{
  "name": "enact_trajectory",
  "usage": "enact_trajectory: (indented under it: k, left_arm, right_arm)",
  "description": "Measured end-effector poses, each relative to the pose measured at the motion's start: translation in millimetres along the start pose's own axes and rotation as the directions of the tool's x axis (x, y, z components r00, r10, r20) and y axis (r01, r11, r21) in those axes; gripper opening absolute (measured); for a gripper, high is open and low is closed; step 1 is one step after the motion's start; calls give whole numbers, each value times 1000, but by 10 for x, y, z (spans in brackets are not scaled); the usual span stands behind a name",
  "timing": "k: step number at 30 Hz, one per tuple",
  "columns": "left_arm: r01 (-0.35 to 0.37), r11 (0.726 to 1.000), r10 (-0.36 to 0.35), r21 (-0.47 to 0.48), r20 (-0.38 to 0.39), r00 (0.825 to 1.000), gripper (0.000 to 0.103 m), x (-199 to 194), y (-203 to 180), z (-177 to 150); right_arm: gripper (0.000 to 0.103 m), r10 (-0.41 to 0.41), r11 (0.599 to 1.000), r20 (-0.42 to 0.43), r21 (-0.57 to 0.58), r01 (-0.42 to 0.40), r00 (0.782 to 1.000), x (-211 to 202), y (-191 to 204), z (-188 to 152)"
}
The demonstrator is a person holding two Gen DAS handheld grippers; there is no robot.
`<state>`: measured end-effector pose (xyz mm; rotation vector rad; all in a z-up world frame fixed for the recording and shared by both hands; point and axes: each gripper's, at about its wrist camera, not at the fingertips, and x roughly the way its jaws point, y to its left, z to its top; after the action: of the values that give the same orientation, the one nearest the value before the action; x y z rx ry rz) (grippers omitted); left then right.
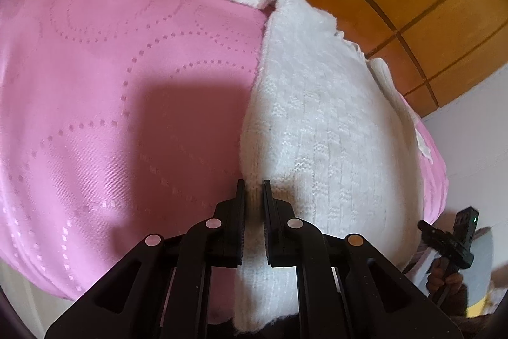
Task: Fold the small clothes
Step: 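Lift and shake the sweater with both grippers to spread it out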
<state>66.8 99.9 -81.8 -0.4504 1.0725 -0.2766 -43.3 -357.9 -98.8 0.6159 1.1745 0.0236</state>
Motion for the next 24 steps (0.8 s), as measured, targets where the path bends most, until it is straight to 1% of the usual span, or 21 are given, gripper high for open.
enact_trajectory:
  k: [1, 2, 4, 6, 8, 9, 11, 12, 13, 14, 15, 16, 17, 18, 19, 20, 21, 22, 24]
  left_arm:
    - [-4, 1000, 4, 12, 11, 1000, 6, -29, -20, -18]
    - [-5, 1000, 5, 17, 16, 1000, 6, -55, -30, -34]
    - [5, 1000, -6, 28, 28, 1000, 5, -138, -50, -80]
    - [17, 999, -18, 37, 33, 999, 5, -222, -68, -144]
    - [28, 999, -29, 35, 16, 999, 5, -248, -77, -242]
    - [24, 999, -24, 46, 0, 1000, 5, -229, -98, -303]
    - [7, 999, -7, 50, -1, 1000, 5, -205, -117, -332]
    - [18, 999, -18, 43, 0, 1000, 6, -210, -112, -322]
    - [35, 999, -35, 32, 8, 999, 6, -233, -93, -277]
    - [29, 999, -29, 16, 23, 999, 11, -259, -67, -226]
    - [24, 1000, -24, -3, 42, 999, 31, -290, -19, -152]
    - [13, 999, -10, -42, 75, 997, 55, -332, 72, -50]
    - [-10, 997, 18, -83, 106, 994, 60, -365, 163, 24]
    - [-39, 990, 57, -135, 136, 989, 60, -398, 279, 117]
    - [-55, 978, 87, -200, 154, 984, 60, -422, 442, 243]
    - [-57, 968, 101, -246, 170, 980, 60, -446, 574, 343]
    - [-67, 956, 126, -286, 191, 973, 60, -474, 692, 440]
    - [-96, 943, 170, -318, 215, 962, 60, -507, 828, 577]
    - [-135, 924, 231, -357, 241, 943, 60, -543, 1016, 787]
  right_arm:
    - [9, -19, 999, -7, -41, 18, 1000, -1, 71, 4]
    - [9, -30, 998, -11, -59, 29, 999, -19, 131, 33]
    - [8, -46, 990, 45, -129, 52, 998, -179, 278, 102]
    - [8, -73, 980, 65, -183, 84, 995, -305, 343, 137]
    - [8, -147, 965, 46, -213, 154, 988, -271, 287, 139]
    - [8, -188, 959, 22, -212, 188, 982, -197, 212, 111]
    - [9, -224, 956, -14, -196, 217, 974, -25, 175, 85]
    - [12, -215, 963, -18, -168, 209, 976, 0, 141, 83]
    - [19, -199, 970, -14, -147, 195, 980, -18, 112, 78]
    - [27, -199, 971, -1, -134, 197, 980, -41, 110, 88]
    - [53, -196, 972, 41, -122, 200, 980, -102, 140, 119]
    - [63, -186, 974, 72, -119, 194, 980, -144, 180, 148]
    - [64, -181, 973, 104, -122, 193, 978, -171, 241, 179]
    - [64, -180, 971, 130, -134, 197, 975, -190, 331, 225]
    - [67, -173, 971, 139, -143, 192, 975, -194, 375, 235]
    - [69, -155, 972, 146, -155, 177, 977, -185, 463, 259]
    - [73, -129, 974, 150, -168, 154, 980, -150, 556, 282]
    - [73, -93, 975, 146, -189, 120, 985, -77, 689, 322]
    - [74, -30, 970, 120, -238, 58, 992, 121, 957, 344]
